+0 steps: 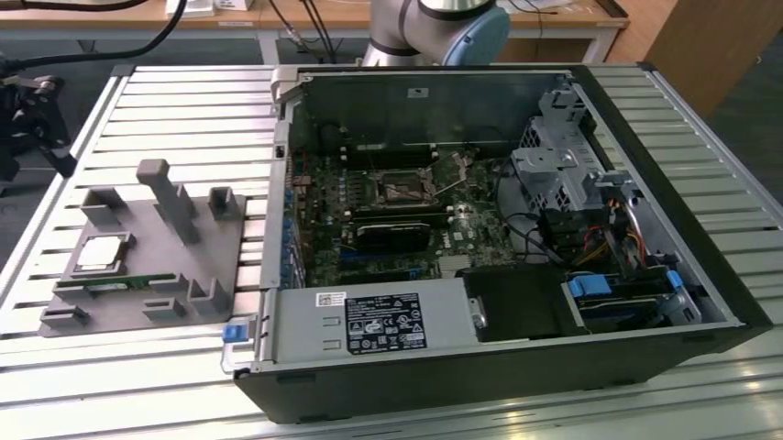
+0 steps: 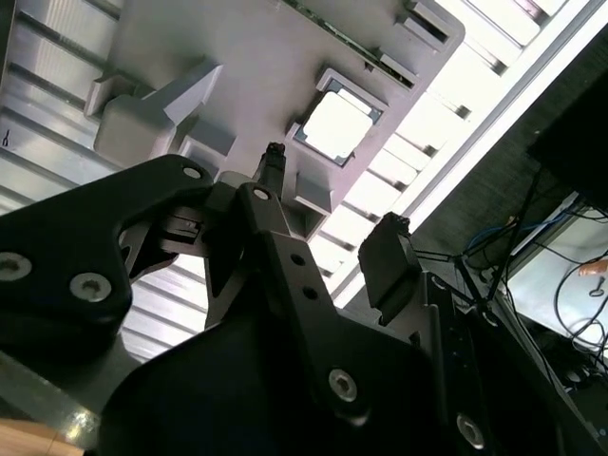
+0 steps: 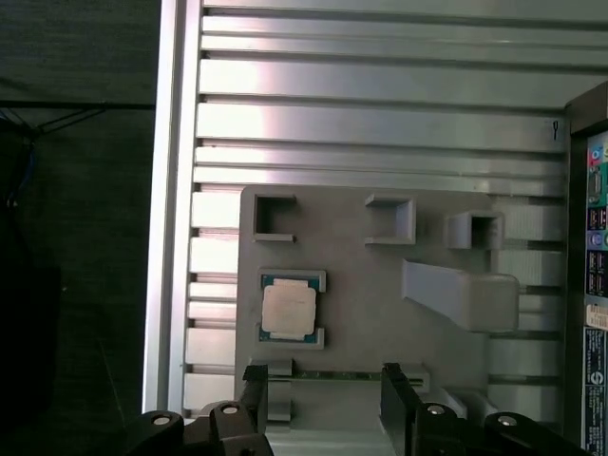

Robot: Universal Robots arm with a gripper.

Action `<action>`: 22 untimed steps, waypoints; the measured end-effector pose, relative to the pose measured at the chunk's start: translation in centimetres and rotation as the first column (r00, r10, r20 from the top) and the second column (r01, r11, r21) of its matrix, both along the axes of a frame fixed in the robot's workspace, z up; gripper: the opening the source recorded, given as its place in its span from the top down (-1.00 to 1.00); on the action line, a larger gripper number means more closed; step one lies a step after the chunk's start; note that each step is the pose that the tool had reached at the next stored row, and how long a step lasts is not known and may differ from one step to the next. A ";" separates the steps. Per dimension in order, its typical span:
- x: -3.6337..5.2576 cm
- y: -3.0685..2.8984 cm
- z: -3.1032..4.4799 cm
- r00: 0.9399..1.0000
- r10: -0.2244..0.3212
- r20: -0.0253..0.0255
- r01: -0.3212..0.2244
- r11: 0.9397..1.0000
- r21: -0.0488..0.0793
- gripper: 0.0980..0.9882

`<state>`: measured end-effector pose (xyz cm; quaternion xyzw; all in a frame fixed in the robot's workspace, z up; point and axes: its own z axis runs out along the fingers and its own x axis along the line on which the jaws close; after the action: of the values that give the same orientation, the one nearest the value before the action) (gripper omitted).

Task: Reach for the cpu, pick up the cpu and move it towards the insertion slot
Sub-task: 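Pick up the cpu and move it towards the insertion slot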

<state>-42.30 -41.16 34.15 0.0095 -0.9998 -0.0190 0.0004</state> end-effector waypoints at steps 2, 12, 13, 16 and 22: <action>0.00 0.00 -0.09 1.000 0.000 0.000 0.000 1.000 0.000 -0.11; 0.00 -0.01 -0.50 1.000 0.000 0.000 0.000 1.000 0.000 -0.11; 0.00 -0.01 -0.54 1.000 0.000 0.000 0.000 1.000 0.000 -0.11; -0.01 -0.02 -0.68 1.000 0.000 0.000 0.000 1.000 -0.001 -0.11; -0.03 -0.01 -1.04 1.000 0.000 0.000 0.000 1.000 -0.003 -0.11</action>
<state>-42.33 -41.17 33.11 0.0096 -0.9998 -0.0177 0.0004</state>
